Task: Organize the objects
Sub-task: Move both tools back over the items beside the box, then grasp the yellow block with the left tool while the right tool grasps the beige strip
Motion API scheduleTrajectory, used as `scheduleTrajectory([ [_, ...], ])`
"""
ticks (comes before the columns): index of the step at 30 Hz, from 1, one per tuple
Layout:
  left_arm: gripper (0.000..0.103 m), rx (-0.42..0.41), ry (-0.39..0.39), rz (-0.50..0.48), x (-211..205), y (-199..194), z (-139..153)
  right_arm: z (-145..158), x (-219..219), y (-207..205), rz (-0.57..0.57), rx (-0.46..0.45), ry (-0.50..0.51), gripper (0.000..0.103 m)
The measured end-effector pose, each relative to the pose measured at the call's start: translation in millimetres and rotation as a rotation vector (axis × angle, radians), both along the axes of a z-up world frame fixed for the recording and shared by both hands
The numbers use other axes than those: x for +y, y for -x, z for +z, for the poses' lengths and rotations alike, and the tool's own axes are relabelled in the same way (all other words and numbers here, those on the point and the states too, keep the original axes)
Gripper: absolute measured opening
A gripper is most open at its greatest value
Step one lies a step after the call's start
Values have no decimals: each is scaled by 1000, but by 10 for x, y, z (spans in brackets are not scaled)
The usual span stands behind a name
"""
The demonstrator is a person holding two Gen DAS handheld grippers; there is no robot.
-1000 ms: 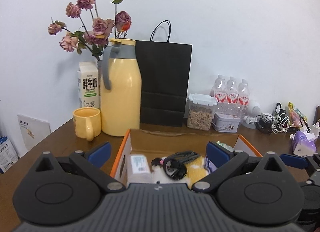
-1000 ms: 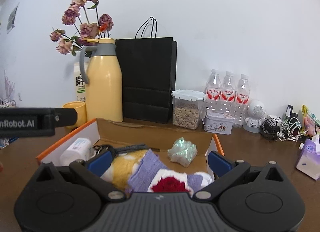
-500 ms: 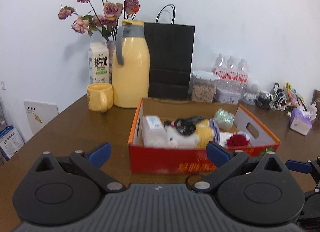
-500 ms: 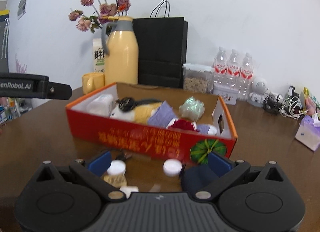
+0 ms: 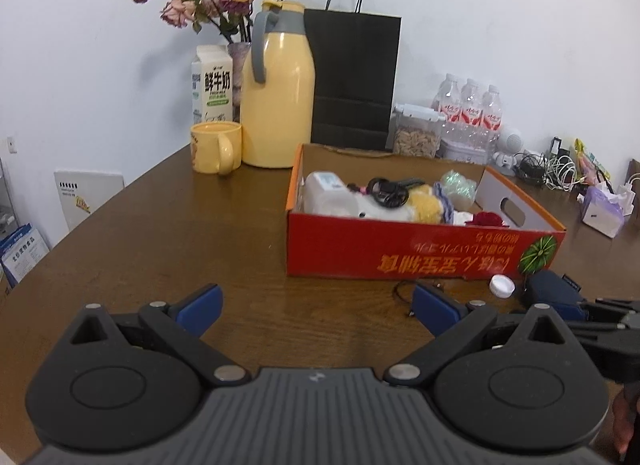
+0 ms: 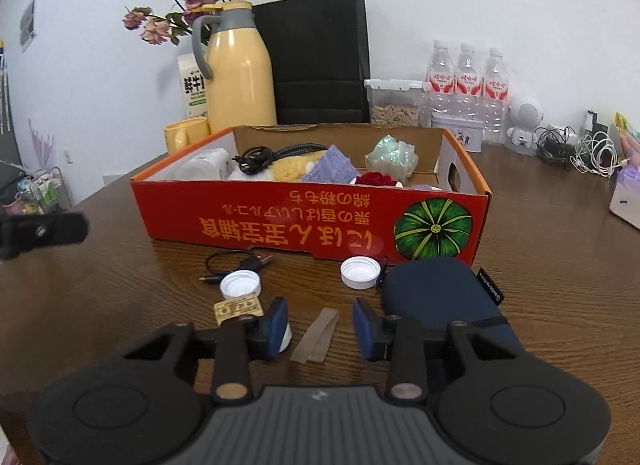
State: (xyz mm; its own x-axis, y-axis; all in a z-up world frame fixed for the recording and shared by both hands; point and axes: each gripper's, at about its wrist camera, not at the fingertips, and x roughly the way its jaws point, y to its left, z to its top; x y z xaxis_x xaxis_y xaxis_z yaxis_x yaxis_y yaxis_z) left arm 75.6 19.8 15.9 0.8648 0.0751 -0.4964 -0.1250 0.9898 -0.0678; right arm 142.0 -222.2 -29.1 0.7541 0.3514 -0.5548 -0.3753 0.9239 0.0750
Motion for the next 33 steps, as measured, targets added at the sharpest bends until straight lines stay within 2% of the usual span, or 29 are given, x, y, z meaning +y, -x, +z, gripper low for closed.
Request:
scheduleTrajectory([
  [2, 103, 5, 8, 3, 32, 13, -21, -17, 19, -46, -7, 11, 7, 23],
  [16, 103, 33, 9, -35, -68, -25, -95, -122, 91, -137, -13, 36, 42, 7],
  [26, 103, 75, -11, -120, -345, -129, -219, 25, -14, -6, -3, -33, -16, 5],
  [33, 103, 108, -45, -179, -627, -372, -348, 142, -169, 157, -4, -84, -33, 5],
])
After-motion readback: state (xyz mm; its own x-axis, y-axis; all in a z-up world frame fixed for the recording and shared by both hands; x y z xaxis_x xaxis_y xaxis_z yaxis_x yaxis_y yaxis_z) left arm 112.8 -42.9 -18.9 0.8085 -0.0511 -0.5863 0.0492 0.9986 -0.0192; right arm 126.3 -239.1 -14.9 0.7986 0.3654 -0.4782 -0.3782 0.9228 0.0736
